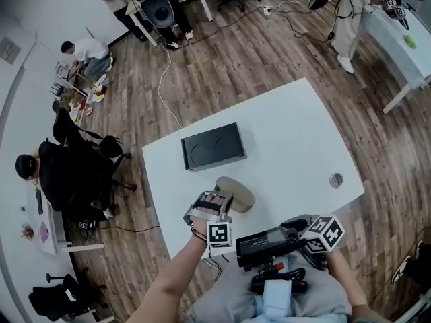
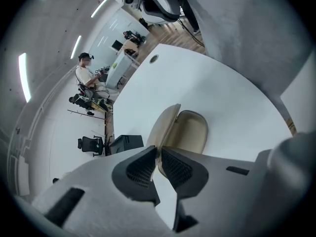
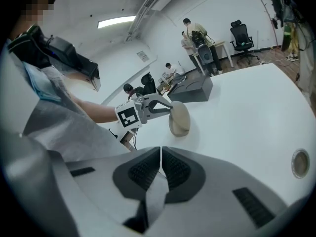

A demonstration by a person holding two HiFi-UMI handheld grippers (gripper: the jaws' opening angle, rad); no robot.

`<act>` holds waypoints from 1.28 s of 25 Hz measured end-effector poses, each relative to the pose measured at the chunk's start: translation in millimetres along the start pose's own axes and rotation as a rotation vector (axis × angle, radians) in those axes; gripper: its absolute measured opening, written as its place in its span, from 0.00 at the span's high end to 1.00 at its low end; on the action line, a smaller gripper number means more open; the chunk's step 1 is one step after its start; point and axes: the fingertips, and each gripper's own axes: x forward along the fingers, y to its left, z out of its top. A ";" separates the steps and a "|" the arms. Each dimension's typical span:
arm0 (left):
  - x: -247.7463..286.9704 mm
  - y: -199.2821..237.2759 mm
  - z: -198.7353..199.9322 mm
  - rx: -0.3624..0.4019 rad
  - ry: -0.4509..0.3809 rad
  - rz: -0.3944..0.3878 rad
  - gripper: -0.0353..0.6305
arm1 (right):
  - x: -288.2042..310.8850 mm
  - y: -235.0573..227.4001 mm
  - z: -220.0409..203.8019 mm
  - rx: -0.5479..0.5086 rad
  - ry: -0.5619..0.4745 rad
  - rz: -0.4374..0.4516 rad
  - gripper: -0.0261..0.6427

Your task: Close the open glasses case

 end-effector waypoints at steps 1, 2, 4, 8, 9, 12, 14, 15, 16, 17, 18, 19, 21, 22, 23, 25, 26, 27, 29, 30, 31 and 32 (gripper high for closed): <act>-2.6 -6.3 1.4 -0.025 0.004 -0.004 0.88 | 1.9 0.5 0.1 -0.010 0.011 0.006 0.92; -3.7 -13.2 2.2 -0.041 0.007 -0.005 0.88 | 4.0 1.0 -0.2 -0.019 0.021 0.011 0.92; -4.4 -23.1 -1.0 -0.043 0.023 0.014 0.88 | 8.5 2.9 -0.6 -0.031 0.035 0.017 0.92; -4.6 -35.9 -11.2 -0.038 0.047 0.044 0.88 | 14.9 7.0 -0.1 -0.049 0.056 0.023 0.92; -4.1 -38.8 -12.8 -0.039 0.047 0.035 0.88 | 16.1 7.8 -0.1 -0.052 0.062 0.022 0.92; 3.3 -49.5 -18.8 -0.060 0.044 -0.012 0.88 | 19.3 10.8 2.4 -0.055 0.072 0.016 0.92; 8.2 -56.4 -22.1 -0.070 0.045 -0.063 0.88 | 20.3 12.0 4.0 -0.056 0.076 0.011 0.92; 10.2 -60.5 -23.0 -0.071 0.047 -0.090 0.88 | 20.4 12.2 4.1 -0.057 0.077 0.008 0.92; 12.2 -64.8 -23.3 -0.073 0.049 -0.114 0.88 | 20.4 12.4 4.0 -0.057 0.078 0.005 0.92; 14.4 -68.6 -23.2 -0.079 0.049 -0.133 0.88 | 20.3 12.4 3.8 -0.056 0.078 0.002 0.92; 16.3 -71.1 -23.3 -0.086 0.049 -0.146 0.89 | 20.1 12.4 3.8 -0.055 0.078 0.000 0.92; 17.9 -71.9 -23.5 -0.092 0.049 -0.152 0.89 | 20.0 12.3 3.8 -0.053 0.078 -0.001 0.92; 20.1 -70.3 -23.5 -0.100 0.054 -0.154 0.90 | 19.8 12.0 4.3 -0.052 0.078 -0.002 0.92; 20.5 -69.5 -23.7 -0.098 0.059 -0.155 0.90 | 19.6 12.0 4.2 -0.051 0.078 -0.003 0.92; 20.2 -69.0 -24.1 -0.093 0.067 -0.157 0.90 | 19.2 12.3 3.8 -0.051 0.078 -0.003 0.92; 19.2 -69.2 -24.6 -0.087 0.081 -0.160 0.90 | 17.8 12.9 2.8 -0.049 0.075 -0.004 0.92; 19.7 -69.4 -23.9 -0.091 0.081 -0.158 0.90 | 16.7 12.7 2.3 -0.048 0.073 -0.005 0.92; 20.5 -69.4 -23.0 -0.095 0.081 -0.156 0.90 | 15.6 12.0 2.0 -0.047 0.070 -0.006 0.92; 21.4 -68.6 -22.0 -0.099 0.083 -0.154 0.90 | 13.4 10.5 1.8 -0.044 0.064 -0.007 0.92; 21.6 -68.4 -21.8 -0.100 0.083 -0.155 0.90 | 12.6 10.3 1.9 -0.043 0.062 -0.007 0.92; 21.6 -68.7 -21.9 -0.101 0.083 -0.156 0.90 | 12.1 10.8 2.0 -0.043 0.061 -0.007 0.92; 21.5 -69.6 -22.5 -0.101 0.084 -0.160 0.90 | 12.0 11.8 2.2 -0.044 0.060 -0.007 0.92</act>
